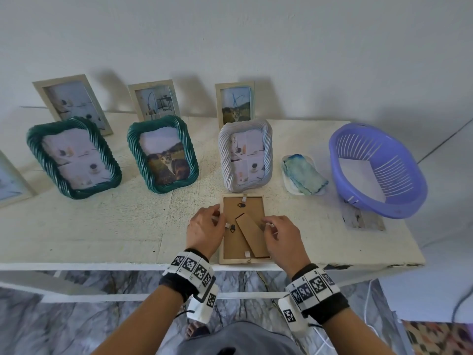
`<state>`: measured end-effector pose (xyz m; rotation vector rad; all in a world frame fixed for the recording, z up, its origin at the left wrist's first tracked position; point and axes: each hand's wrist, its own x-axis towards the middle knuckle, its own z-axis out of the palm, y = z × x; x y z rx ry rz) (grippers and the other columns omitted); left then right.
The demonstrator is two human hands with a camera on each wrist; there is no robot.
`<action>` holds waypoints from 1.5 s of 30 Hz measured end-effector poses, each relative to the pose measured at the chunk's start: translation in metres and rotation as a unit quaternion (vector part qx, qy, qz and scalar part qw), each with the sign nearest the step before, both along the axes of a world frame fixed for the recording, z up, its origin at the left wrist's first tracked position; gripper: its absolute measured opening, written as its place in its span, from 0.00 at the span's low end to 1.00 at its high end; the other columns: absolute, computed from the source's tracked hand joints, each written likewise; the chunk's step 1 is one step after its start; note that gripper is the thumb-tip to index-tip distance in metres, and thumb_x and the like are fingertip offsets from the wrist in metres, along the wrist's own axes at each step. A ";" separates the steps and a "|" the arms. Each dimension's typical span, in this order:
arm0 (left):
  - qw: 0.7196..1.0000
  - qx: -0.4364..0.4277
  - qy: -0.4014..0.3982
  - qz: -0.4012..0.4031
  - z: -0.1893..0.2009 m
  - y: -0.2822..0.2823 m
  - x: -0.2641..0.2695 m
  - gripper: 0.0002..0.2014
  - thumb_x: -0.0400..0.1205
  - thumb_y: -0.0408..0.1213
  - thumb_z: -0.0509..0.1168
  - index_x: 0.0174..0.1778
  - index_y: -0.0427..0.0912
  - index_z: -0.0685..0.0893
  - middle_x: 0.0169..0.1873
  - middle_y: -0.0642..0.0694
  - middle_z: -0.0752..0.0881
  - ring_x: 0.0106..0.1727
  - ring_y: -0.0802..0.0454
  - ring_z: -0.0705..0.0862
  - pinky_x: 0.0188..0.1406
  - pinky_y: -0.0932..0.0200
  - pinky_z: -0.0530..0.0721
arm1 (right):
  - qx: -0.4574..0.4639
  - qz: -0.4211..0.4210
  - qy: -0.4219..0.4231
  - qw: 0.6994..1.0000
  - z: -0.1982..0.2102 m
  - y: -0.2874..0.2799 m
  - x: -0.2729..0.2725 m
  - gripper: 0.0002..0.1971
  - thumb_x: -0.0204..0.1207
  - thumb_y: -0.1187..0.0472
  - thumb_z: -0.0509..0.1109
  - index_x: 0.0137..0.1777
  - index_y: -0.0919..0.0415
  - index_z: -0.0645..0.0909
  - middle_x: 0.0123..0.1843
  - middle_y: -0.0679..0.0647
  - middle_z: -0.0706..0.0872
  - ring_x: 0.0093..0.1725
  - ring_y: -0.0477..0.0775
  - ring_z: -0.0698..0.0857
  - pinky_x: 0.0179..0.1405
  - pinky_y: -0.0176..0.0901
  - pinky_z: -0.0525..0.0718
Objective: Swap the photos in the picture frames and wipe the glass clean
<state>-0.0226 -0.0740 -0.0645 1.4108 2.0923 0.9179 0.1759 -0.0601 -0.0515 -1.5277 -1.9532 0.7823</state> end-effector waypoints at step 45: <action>0.980 0.031 -0.172 -0.099 -0.014 -0.022 -0.016 0.43 0.76 0.39 0.78 0.84 0.49 0.62 0.61 0.57 0.83 0.56 0.63 0.84 0.60 0.65 0.83 | -0.089 0.100 -0.134 0.982 0.013 0.024 -0.002 0.10 0.73 0.62 0.70 0.48 0.56 0.70 0.51 0.54 0.70 0.39 0.54 0.79 0.37 0.36 0.77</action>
